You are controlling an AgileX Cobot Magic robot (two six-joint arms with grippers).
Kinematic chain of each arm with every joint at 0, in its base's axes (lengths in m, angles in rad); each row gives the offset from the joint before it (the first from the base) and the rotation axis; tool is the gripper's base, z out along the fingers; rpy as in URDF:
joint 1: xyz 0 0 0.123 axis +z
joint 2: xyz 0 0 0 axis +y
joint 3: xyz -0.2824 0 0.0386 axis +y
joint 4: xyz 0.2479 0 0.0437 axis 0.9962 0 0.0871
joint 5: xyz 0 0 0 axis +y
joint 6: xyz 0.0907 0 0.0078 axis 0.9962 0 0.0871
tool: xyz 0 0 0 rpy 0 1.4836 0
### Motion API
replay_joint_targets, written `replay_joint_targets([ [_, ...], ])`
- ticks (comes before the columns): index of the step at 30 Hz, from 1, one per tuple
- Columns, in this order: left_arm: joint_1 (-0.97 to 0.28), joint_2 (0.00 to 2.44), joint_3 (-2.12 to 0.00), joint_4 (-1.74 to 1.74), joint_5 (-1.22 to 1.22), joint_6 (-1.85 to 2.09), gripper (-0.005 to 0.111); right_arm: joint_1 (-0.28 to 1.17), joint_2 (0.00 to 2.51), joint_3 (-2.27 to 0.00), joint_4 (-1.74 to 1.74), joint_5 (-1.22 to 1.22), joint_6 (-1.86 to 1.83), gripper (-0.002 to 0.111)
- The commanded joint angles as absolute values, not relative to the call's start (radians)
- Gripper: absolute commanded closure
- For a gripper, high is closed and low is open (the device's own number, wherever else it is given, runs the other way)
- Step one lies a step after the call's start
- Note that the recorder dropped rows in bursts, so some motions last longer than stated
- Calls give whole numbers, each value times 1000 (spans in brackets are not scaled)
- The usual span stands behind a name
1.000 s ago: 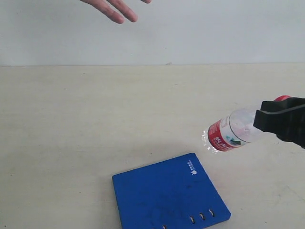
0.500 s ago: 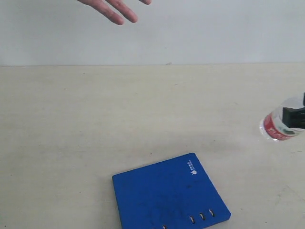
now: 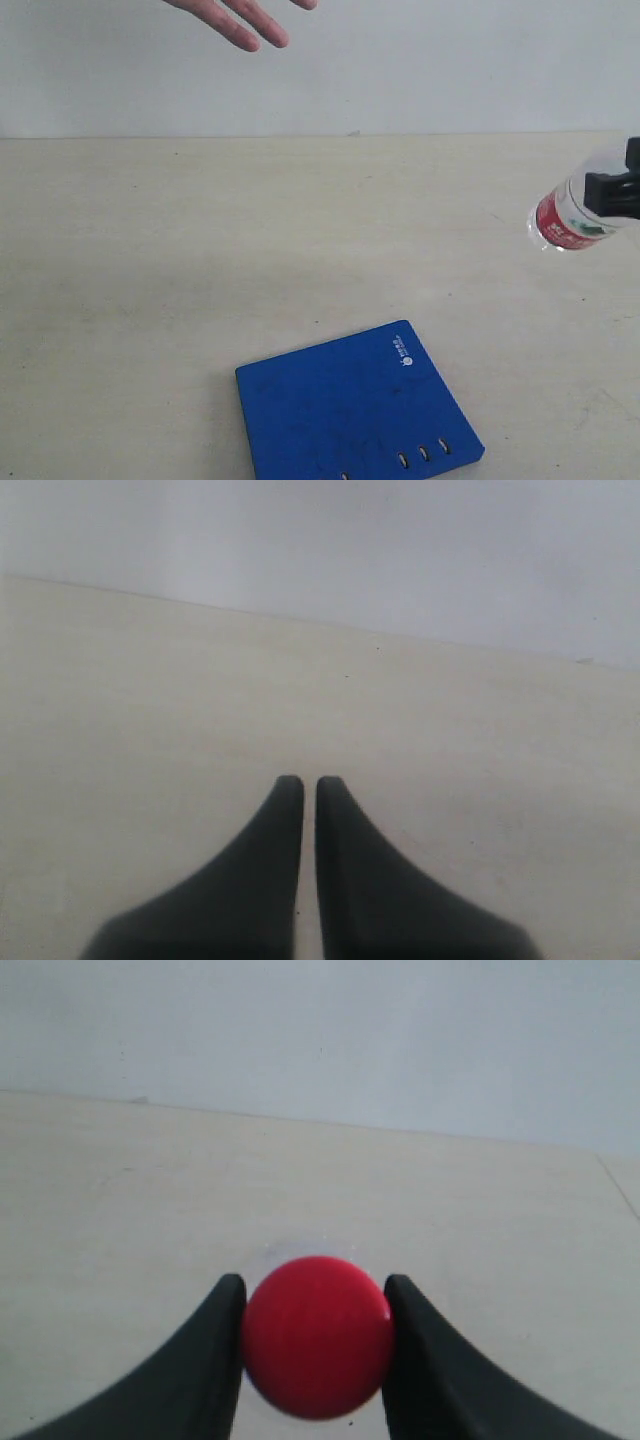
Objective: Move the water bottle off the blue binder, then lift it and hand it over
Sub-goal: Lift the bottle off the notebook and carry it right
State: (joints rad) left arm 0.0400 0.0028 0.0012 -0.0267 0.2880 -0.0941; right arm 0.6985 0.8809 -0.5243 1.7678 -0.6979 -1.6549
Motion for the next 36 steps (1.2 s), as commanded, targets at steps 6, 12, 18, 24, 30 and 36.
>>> replay_joint_targets([
  [6, 37, 0, 0, -34, 285, -103, 102, 696, 870, -476, 1744, -743, -1838, 108],
  [12, 37, 0, 0, -34, 285, -103, 102, 696, 870, -450, 1744, -514, -1694, 108],
  [18, 37, 0, 0, -34, 285, -103, 102, 696, 870, -450, 1744, -523, -1616, 108],
  [24, 37, 0, 0, -34, 285, -103, 102, 696, 870, -450, 1744, -654, -1618, 108],
  [30, 37, 0, 0, -34, 285, -103, 102, 696, 870, -450, 1744, -791, -1691, 108],
  [36, 37, 0, 0, -34, 285, -103, 102, 696, 870, -361, 1744, -710, -1598, 108],
])
